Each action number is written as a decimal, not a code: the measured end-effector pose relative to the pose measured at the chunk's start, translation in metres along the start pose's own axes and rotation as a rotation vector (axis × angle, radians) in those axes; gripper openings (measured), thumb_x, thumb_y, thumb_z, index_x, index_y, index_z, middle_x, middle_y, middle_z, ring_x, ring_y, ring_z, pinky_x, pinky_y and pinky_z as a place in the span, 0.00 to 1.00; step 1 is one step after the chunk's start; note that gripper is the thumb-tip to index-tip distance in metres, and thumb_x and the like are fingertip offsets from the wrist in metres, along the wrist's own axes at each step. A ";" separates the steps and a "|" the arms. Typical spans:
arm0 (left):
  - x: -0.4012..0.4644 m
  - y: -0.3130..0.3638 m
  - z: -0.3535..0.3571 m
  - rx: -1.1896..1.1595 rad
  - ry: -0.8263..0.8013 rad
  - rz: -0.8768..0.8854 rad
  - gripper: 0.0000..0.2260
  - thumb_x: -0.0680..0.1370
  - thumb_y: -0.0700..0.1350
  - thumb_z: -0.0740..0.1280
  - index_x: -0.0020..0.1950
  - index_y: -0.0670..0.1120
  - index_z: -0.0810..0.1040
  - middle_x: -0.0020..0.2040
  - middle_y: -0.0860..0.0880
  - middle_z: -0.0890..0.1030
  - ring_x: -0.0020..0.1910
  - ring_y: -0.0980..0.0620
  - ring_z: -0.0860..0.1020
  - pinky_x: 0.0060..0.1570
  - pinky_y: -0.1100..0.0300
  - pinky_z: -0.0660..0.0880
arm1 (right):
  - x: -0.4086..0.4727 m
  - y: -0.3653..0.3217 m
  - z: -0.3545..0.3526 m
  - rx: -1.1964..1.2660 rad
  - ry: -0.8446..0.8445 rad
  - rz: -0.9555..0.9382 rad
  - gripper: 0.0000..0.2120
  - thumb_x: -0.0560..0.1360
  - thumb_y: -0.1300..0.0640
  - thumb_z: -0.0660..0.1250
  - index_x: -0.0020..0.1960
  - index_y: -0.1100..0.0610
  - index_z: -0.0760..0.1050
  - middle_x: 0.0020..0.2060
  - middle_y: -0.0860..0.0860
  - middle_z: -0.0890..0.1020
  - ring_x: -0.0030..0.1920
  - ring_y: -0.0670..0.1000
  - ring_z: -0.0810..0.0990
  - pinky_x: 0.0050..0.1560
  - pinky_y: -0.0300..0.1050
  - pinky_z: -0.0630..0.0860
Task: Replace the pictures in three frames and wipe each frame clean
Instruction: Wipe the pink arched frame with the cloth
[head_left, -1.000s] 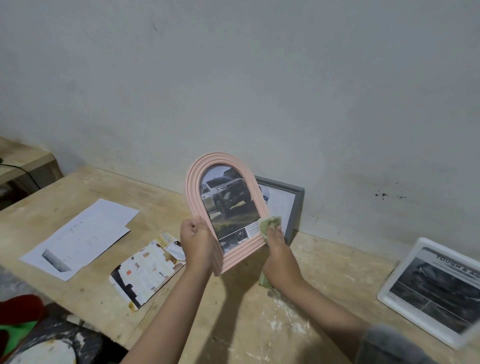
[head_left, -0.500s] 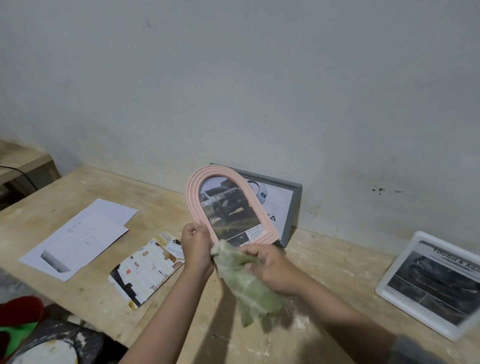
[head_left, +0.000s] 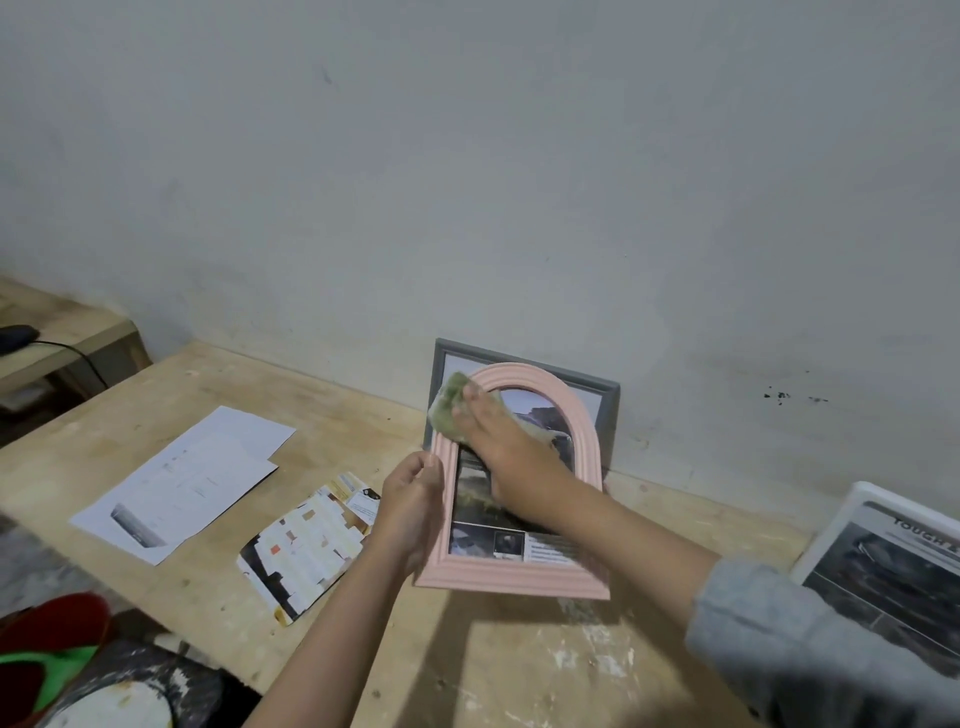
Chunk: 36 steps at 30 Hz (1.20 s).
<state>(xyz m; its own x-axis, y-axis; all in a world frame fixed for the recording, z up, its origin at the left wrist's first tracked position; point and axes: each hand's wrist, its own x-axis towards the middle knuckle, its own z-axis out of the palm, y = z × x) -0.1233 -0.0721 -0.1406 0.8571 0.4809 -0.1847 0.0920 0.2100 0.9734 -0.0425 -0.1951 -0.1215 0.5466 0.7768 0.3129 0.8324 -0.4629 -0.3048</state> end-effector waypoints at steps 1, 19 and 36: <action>0.003 -0.001 -0.005 -0.042 -0.021 -0.004 0.16 0.82 0.41 0.58 0.33 0.46 0.70 0.28 0.49 0.70 0.28 0.52 0.66 0.31 0.59 0.63 | -0.004 -0.005 0.007 -0.017 -0.017 -0.044 0.36 0.68 0.74 0.56 0.75 0.64 0.53 0.75 0.61 0.50 0.75 0.59 0.45 0.75 0.56 0.48; 0.013 -0.029 -0.073 -0.237 0.043 -0.166 0.07 0.81 0.45 0.60 0.48 0.42 0.72 0.38 0.43 0.77 0.35 0.49 0.77 0.38 0.54 0.76 | -0.047 -0.053 0.053 0.123 -0.395 -0.404 0.33 0.64 0.76 0.64 0.69 0.66 0.67 0.71 0.63 0.64 0.73 0.60 0.60 0.72 0.49 0.49; 0.120 0.006 -0.258 -0.030 0.571 -0.128 0.09 0.82 0.48 0.57 0.50 0.44 0.72 0.37 0.47 0.75 0.34 0.51 0.72 0.30 0.62 0.69 | 0.175 -0.001 0.118 0.069 -0.563 0.080 0.11 0.71 0.58 0.66 0.53 0.54 0.78 0.48 0.51 0.82 0.49 0.53 0.79 0.50 0.51 0.76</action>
<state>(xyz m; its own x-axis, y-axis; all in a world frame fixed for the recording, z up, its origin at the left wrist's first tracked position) -0.1508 0.2060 -0.1916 0.4307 0.8308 -0.3526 0.1550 0.3168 0.9357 0.0415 -0.0078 -0.1724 0.4591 0.8567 -0.2352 0.7720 -0.5157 -0.3716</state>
